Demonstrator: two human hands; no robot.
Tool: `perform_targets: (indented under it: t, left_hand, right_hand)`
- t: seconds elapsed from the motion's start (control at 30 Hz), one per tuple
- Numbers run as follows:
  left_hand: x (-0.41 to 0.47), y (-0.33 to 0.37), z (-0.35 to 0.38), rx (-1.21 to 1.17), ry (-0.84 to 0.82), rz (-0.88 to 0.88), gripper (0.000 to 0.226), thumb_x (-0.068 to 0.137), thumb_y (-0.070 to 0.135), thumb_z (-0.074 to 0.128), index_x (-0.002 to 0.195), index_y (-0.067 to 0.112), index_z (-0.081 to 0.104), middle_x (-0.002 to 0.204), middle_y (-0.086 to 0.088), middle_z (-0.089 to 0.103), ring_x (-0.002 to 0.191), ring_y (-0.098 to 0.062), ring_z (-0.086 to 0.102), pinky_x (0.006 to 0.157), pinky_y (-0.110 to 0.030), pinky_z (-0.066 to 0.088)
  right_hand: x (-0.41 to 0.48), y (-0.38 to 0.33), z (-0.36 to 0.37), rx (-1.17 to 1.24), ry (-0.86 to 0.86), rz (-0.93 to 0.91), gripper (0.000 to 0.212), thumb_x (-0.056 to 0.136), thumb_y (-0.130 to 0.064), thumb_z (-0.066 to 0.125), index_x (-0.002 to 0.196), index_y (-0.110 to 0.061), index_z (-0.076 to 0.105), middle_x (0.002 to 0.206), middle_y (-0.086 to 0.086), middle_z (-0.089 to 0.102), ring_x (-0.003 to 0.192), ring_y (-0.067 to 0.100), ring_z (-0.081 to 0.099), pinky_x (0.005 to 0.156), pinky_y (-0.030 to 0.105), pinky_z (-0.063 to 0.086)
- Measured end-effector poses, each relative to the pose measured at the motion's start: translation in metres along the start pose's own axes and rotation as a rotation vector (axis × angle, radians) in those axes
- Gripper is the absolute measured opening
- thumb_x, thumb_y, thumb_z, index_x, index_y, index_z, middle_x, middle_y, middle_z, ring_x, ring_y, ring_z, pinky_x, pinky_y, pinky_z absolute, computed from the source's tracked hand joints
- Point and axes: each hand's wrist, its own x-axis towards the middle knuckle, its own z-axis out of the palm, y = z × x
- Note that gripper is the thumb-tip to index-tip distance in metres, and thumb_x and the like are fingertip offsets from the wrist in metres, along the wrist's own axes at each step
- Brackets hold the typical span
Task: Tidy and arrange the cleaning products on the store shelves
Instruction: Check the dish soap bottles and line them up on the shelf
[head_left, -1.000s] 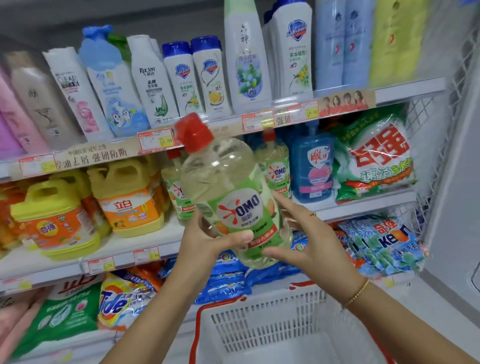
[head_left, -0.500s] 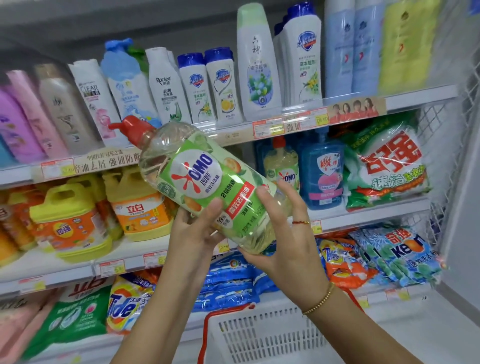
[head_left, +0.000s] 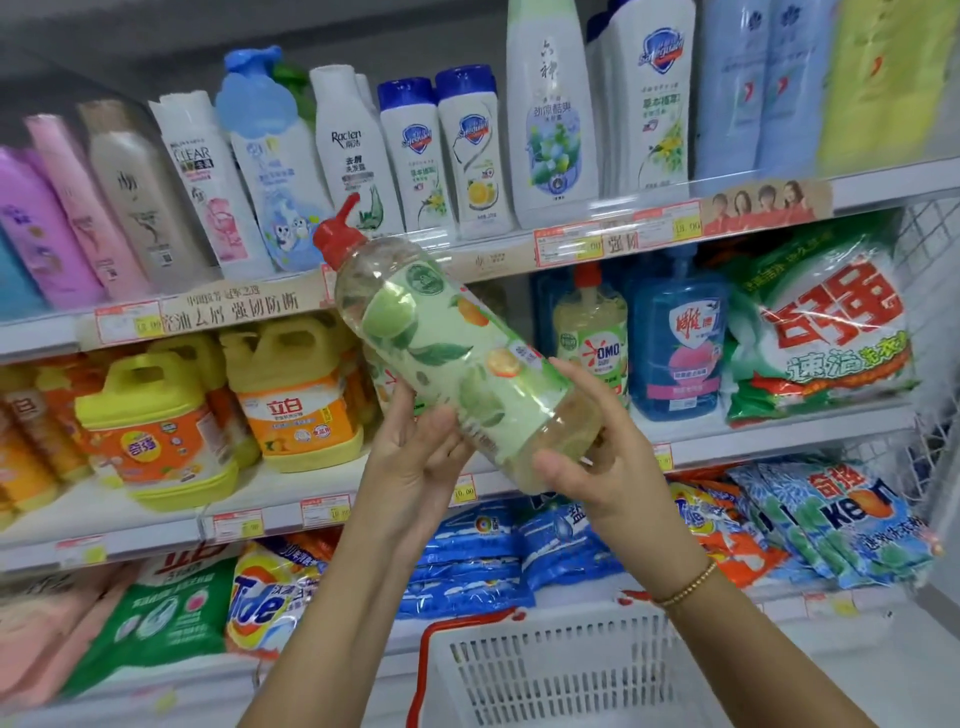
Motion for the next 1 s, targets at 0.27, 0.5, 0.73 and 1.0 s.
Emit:
perform_targets:
  t: [0.27,0.5,0.73,1.0]
  left_hand:
    - [0.002,0.011,-0.007,0.032,-0.092,0.072,0.08,0.052,0.028,0.093,0.123,0.022,0.056,0.105,0.001,0.071,0.098,-0.014,0.067,0.08,-0.029,0.056]
    - [-0.001,0.017,-0.016,0.029,0.011,0.064,0.089,0.041,0.026,0.096,0.12,0.016,0.056,0.106,-0.002,0.071,0.098,-0.017,0.069,0.073,-0.031,0.058]
    - [-0.003,0.007,-0.006,0.1,0.168,0.147,0.069,0.067,0.011,0.075,0.131,0.013,0.05,0.113,-0.005,0.068,0.102,-0.02,0.067,0.074,-0.033,0.059]
    - [-0.004,-0.01,0.008,0.29,0.115,0.147,0.058,0.056,0.025,0.081,0.111,0.023,0.063,0.112,-0.001,0.071,0.109,-0.019,0.066,0.093,-0.039,0.053]
  right_hand:
    - [-0.003,0.016,0.015,0.84,-0.25,0.47,0.086,0.059,-0.072,0.07,0.127,-0.02,0.059,0.13,0.018,0.058,0.11,0.035,0.06,0.082,0.046,0.056]
    - [-0.002,0.001,0.011,0.54,-0.125,0.433,0.056,0.085,-0.058,0.037,0.131,-0.028,0.049,0.125,0.007,0.063,0.108,0.029,0.064,0.072,0.048,0.058]
    - [-0.008,0.013,0.013,-0.268,0.033,0.011,0.103,0.063,-0.039,0.081,0.144,-0.042,0.019,0.136,-0.028,0.042,0.119,0.002,0.053,0.092,0.02,0.049]
    - [-0.002,0.025,-0.004,-0.84,0.163,-0.192,0.1,0.061,-0.031,0.085,0.145,-0.017,0.032,0.146,0.003,0.031,0.13,0.006,0.033,0.095,-0.002,0.027]
